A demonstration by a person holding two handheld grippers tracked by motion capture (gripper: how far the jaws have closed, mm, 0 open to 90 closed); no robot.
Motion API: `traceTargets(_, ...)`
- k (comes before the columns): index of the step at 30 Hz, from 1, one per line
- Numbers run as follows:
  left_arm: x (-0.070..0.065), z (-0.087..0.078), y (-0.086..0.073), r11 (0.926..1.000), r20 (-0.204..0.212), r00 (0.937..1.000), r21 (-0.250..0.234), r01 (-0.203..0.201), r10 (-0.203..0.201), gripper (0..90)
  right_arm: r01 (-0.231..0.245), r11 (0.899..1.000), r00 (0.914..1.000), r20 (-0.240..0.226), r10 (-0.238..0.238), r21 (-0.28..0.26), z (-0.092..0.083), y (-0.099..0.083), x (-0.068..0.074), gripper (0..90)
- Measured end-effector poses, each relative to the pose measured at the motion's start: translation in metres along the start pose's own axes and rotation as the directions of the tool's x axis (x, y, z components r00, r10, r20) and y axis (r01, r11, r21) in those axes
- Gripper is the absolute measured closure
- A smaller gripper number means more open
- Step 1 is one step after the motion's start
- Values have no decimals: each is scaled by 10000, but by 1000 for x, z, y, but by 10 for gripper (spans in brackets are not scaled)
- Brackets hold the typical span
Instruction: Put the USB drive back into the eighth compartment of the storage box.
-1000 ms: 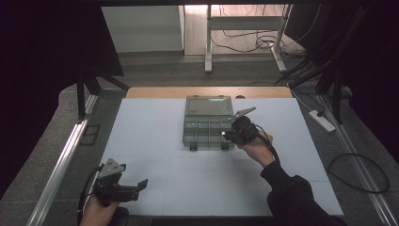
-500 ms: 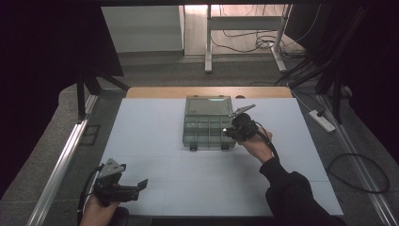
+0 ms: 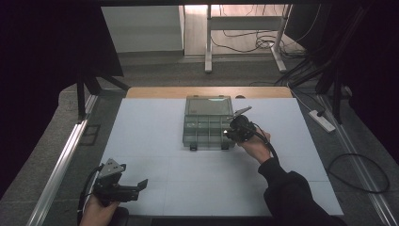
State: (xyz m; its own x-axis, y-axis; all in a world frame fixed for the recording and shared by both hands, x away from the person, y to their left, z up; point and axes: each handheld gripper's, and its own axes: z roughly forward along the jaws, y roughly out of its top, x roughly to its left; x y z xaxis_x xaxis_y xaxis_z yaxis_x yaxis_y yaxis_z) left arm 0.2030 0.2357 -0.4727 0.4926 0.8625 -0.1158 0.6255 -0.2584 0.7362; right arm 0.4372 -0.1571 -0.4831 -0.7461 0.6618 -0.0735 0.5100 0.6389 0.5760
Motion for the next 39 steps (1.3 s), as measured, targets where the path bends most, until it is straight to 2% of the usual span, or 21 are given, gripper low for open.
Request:
traceTargets(4,0,0,0,10000,5,10000,4,11,-11,28,161,9998,9998,85,-162,144,4,-1,2,789)
traceTargets(12,0,0,0,10000,-11,10000,30,-10,10,28,87,9992,9999,100,-91,392,9,-2,5,774)
traceTargets(19,0,0,0,10000,1,10000,11,5,-5,28,29,9998,9999,97,-30,182,3,0,7,720)
traceTargets(20,0,0,0,10000,-1,10000,10,-23,23,28,6,10000,10000,64,-7,47,1,1,7,693)
traceTargets(27,0,0,0,10000,-7,10000,30,-17,17,28,-170,9998,9998,46,170,-40,-3,1,7,607)
traceTargets(32,0,0,0,10000,-7,10000,32,-17,17,28,-368,9993,9992,-146,366,-101,-9,1,6,534)
traceTargets(39,0,0,0,10000,-7,10000,31,-19,19,29,-414,9990,9985,-353,409,-151,-15,1,10,435)
